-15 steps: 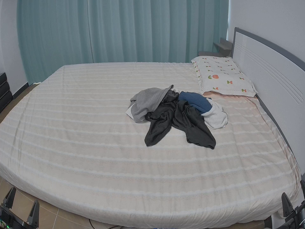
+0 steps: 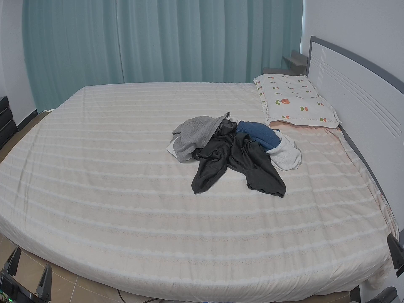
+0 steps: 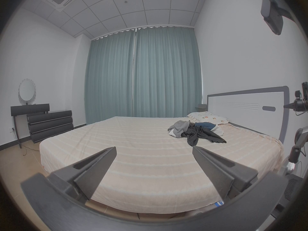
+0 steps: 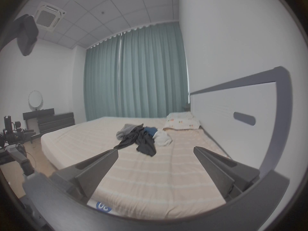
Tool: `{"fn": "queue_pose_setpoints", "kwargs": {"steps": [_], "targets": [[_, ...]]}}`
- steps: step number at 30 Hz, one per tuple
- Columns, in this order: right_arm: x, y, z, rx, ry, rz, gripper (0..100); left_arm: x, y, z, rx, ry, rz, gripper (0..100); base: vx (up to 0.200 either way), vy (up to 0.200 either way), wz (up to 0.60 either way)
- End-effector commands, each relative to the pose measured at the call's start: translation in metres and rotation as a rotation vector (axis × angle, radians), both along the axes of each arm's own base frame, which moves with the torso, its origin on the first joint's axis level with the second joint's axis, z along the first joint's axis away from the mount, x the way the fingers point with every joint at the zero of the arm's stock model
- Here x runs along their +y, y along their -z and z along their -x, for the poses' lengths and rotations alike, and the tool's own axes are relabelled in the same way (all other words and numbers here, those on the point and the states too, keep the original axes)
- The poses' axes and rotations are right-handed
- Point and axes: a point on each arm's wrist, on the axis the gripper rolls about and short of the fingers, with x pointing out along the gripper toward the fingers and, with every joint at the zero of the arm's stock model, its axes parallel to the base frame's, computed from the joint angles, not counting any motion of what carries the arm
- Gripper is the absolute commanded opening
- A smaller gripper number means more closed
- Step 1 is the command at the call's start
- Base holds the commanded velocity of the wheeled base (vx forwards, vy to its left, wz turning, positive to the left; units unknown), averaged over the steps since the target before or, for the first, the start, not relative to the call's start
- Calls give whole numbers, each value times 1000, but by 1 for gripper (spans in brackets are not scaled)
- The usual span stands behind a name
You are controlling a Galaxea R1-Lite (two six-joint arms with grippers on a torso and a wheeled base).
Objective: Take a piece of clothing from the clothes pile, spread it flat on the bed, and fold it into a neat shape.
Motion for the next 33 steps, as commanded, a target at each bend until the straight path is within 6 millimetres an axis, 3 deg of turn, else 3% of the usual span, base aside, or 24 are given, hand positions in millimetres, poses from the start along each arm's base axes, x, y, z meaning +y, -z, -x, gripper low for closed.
{"fn": "queue_pose_setpoints", "kwargs": {"steps": [1, 3, 4, 6, 10, 11, 12, 13, 14, 16, 18, 23, 28, 33], "targets": [[7, 6, -94, 448, -136, -19, 100, 0, 5, 0, -2, -1, 0, 100, 0, 0, 0], [10, 10, -123, 509, -138, -31, 100, 0, 5, 0, -2, -1, 0, 100, 0, 0, 0], [10, 10, -126, 516, -137, -32, 100, 0, 5, 0, -2, 0, 0, 100, 0, 0, 0], [14, 24, -170, 600, -140, -37, 100, 0, 5, 0, -2, -1, 0, 100, 0, 0, 0], [21, 62, -245, 701, -118, -43, 100, 0, 5, 0, -2, 0, 0, 100, 0, 0, 0], [22, 65, -251, 702, -112, -46, 100, 0, 5, 0, -2, 0, 0, 100, 0, 0, 0], [28, 79, -281, 685, -81, -81, 100, 0, 5, 0, -2, 0, 0, 100, 0, 0, 0], [34, 89, -300, 673, -55, -110, 100, 0, 5, 0, -2, 0, 0, 100, 0, 0, 0], [38, 94, -311, 664, -35, -127, 100, 0, 5, 0, -2, 0, 0, 100, 0, 0, 0], [51, 119, -353, 637, 59, -170, 100, 0, 5, 0, -2, -1, 0, 100, 0, 0, 0], [59, 136, -378, 629, 90, -174, 100, 0, 5, 0, -2, 0, 0, 100, 0, 0, 0], [84, 164, -422, 645, 89, -192, 100, 0, 5, 0, -2, 0, 0, 100, 0, 0, 0], [100, 172, -442, 687, 94, -221, 100, 0, 5, 0, -2, -1, 0, 100, 0, 0, 0], [104, 181, -462, 680, 102, -243, 100, 0, 5, 0, -2, 0, 0, 100, 0, 0, 0]]}}
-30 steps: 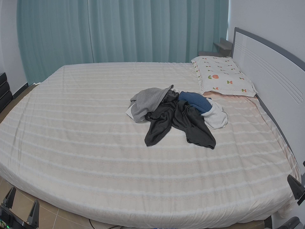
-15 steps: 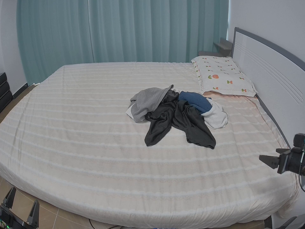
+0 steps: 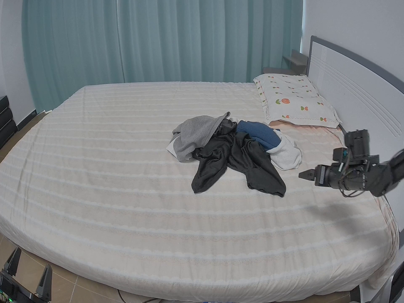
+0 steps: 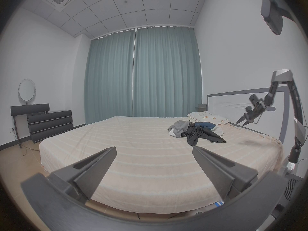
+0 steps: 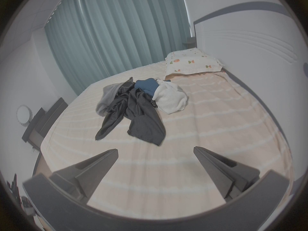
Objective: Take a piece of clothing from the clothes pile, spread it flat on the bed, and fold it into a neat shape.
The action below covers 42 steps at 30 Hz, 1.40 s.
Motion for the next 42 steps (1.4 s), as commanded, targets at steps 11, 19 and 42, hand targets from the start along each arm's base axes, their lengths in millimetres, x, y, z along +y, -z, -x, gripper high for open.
{"fn": "queue_pose_setpoints", "kwargs": {"steps": [11, 19, 42], "targets": [[64, 137, -136, 140, 126, -122, 100, 0, 5, 0, -2, 0, 0, 100, 0, 0, 0], [62, 134, -140, 125, 130, -126, 100, 0, 5, 0, -2, -1, 0, 100, 0, 0, 0], [67, 113, -136, 95, 126, -150, 0, 0, 5, 0, -2, 0, 0, 100, 0, 0, 0]]}}
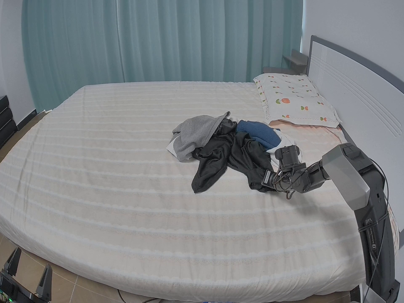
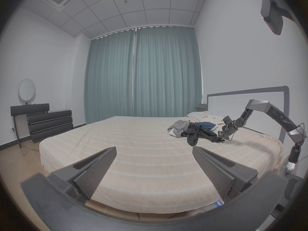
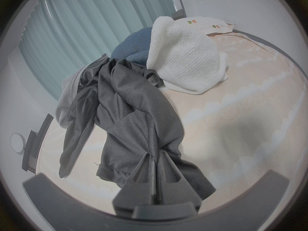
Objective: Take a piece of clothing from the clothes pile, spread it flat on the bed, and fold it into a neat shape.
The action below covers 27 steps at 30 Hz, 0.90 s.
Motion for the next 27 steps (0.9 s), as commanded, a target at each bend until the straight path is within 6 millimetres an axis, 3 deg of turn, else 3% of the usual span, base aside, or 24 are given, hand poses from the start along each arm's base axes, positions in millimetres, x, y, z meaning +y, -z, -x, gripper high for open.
{"fn": "queue_pose_setpoints", "kwargs": {"steps": [1, 12, 17, 18, 20, 21, 22, 23, 27], "targets": [[-1, -15, 6, -7, -2, -38, 0, 0, 5, 0, -2, 2, 0, 100, 0, 0, 0], [-8, -69, 59, 44, -88, -266, 0, 0, 5, 0, -2, -1, 0, 100, 0, 0, 0], [-12, -90, 97, 31, -130, -347, 0, 0, 5, 0, -2, -1, 0, 100, 0, 0, 0], [-12, -90, 97, 31, -130, -347, 0, 0, 5, 0, -2, -1, 0, 100, 0, 0, 0], [-12, -103, 123, 23, -177, -398, 0, 0, 5, 0, -2, 0, 0, 100, 0, 0, 0], [-12, -103, 123, 23, -177, -398, 0, 0, 5, 0, -2, 0, 0, 100, 0, 0, 0], [-12, -112, 139, 3, -202, -425, 0, 0, 5, 0, -2, 0, 0, 100, 0, 0, 0], [-12, -114, 141, -2, -207, -429, 0, 0, 5, 0, -2, -1, 0, 100, 0, 0, 0], [-11, -153, 171, -135, -273, -466, 0, 0, 5, 0, -2, -1, 0, 100, 0, 0, 0]]}}
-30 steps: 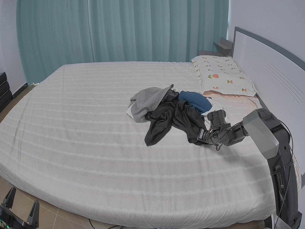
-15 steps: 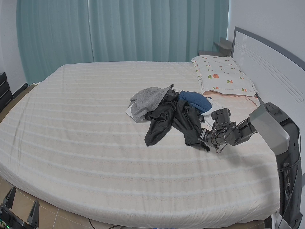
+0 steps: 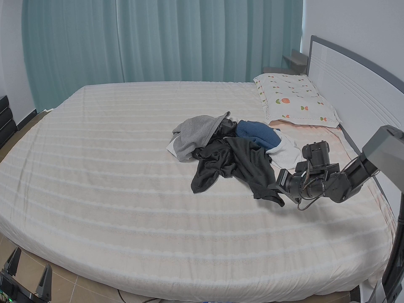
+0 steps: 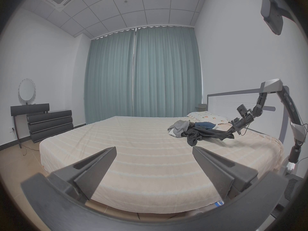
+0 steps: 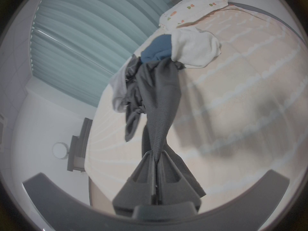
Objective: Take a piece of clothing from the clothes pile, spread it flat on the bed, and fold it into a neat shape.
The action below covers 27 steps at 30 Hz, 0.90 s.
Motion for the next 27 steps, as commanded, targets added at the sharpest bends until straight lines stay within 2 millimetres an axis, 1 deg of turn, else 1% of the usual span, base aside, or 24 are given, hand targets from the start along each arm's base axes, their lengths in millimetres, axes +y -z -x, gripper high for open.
{"fn": "queue_pose_setpoints", "kwargs": {"steps": [1, 2, 3, 4, 5, 8, 14, 15, 16, 17, 18, 19, 21, 22, 23, 25, 26, 27], "targets": [[1, -72, 52, -203, -69, -96, 0, 0, 5, 0, -2, 0, 0, 100, 0, 0, 0], [2, -78, 57, -223, -77, -103, 0, 0, 5, 0, -2, 0, 0, 100, 0, 0, 0], [3, -90, 63, -259, -88, -116, 0, 0, 5, 0, -2, -1, 0, 100, 0, 0, 0], [3, -90, 63, -259, -88, -116, 0, 0, 5, 0, -2, -1, 0, 100, 0, 0, 0], [6, -110, 77, -318, -111, -138, 0, 0, 5, 0, -2, 2, -3, 100, 0, 0, 0], [7, -131, 89, -383, -131, -161, 0, 0, 5, 0, -2, 2, 0, 100, 0, 0, 0], [7, -159, 108, -479, -157, -194, 0, 0, 5, 0, -2, -9, -1, 100, 0, 0, 0], [8, -163, 113, -488, -166, -202, 0, 0, 5, 0, -2, -7, 2, 100, 0, 0, 0], [8, -163, 113, -488, -166, -202, 0, 0, 5, 0, -2, -7, 2, 100, 0, 0, 0], [12, -165, 125, -500, -192, -205, 0, 0, 4, 0, -12, -1, 8, 100, 0, 0, 0], [13, -166, 128, -503, -199, -208, 0, 0, 0, 1, -31, -1, 11, 100, 0, 0, 0], [13, -166, 131, -504, -204, -210, 0, 0, -14, 4, -80, 1, 25, 100, 0, 0, 0], [13, -166, 131, -504, -204, -210, 0, 0, -14, 4, -80, 1, 25, 100, 0, 0, 0], [12, -167, 131, -504, -203, -213, 0, 0, -88, 2, -162, 57, 202, 100, 0, 0, 0], [11, -165, 130, -498, -200, -210, 0, -1, -93, -8, -105, 86, 211, 100, 0, 0, 0], [12, -164, 128, -495, -196, -206, 0, -3, -91, -25, 9, 188, 172, 100, 0, 0, 0], [11, -164, 127, -499, -192, -206, 0, -5, -91, -32, 56, 242, 169, 100, 0, 0, 0], [11, -165, 127, -502, -190, -207, 0, -5, -91, -36, 74, 253, 170, 100, 0, 0, 0]]}}
